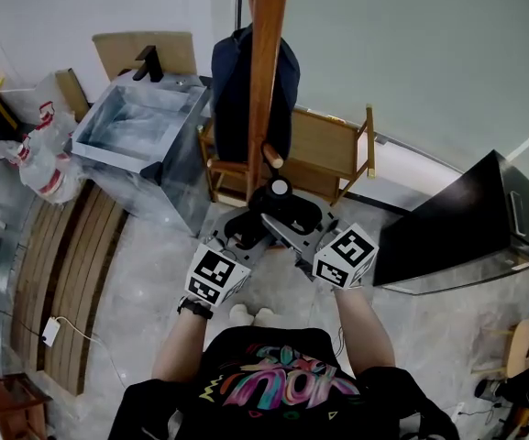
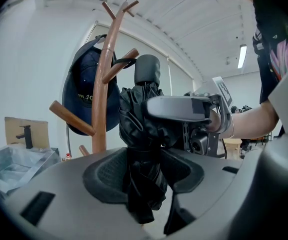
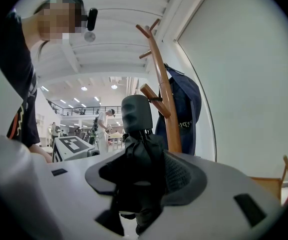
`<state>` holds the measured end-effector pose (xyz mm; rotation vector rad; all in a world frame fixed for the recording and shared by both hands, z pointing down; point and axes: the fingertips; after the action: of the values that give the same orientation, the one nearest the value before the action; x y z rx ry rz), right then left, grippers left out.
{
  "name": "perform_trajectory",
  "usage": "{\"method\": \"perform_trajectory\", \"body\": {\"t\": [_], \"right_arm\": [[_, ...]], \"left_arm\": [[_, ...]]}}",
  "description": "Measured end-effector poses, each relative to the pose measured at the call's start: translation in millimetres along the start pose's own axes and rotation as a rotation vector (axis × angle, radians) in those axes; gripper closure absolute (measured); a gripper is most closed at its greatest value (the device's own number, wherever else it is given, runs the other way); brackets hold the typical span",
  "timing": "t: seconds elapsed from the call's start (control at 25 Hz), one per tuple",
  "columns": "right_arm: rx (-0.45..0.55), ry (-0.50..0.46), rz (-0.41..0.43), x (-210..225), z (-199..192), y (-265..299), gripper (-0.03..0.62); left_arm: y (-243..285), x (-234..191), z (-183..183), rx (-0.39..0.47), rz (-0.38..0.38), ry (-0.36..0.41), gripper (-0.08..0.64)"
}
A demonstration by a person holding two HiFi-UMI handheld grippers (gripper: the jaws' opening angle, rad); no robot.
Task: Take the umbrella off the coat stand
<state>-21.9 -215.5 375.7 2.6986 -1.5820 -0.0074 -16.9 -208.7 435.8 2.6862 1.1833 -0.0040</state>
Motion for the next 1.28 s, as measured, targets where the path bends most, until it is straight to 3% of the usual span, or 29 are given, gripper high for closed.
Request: {"method": "perform_trajectory", "body": {"t": [0.68,1.28], "right_arm": [[0.043,-0.062,-0.007,-50.7,48.6,-46.5,0.365],[0.012,-0.061,-0.059,-74.4,30.3,-108.9,0.365]], "left_arm": [[-38.6,60.4,34.4,0.024,-0.033,0.023,0.347],[-38.5,126.5,15.2,0.020,-0.215,0.015,0.351]]}}
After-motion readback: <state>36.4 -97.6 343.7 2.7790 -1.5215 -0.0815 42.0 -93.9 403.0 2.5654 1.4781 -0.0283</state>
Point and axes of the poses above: the fingertips, and each gripper's own axes: y forward along the fingers, x to its right, z out of its top, and after that the axes turned 6 degrees about -y, right-handed
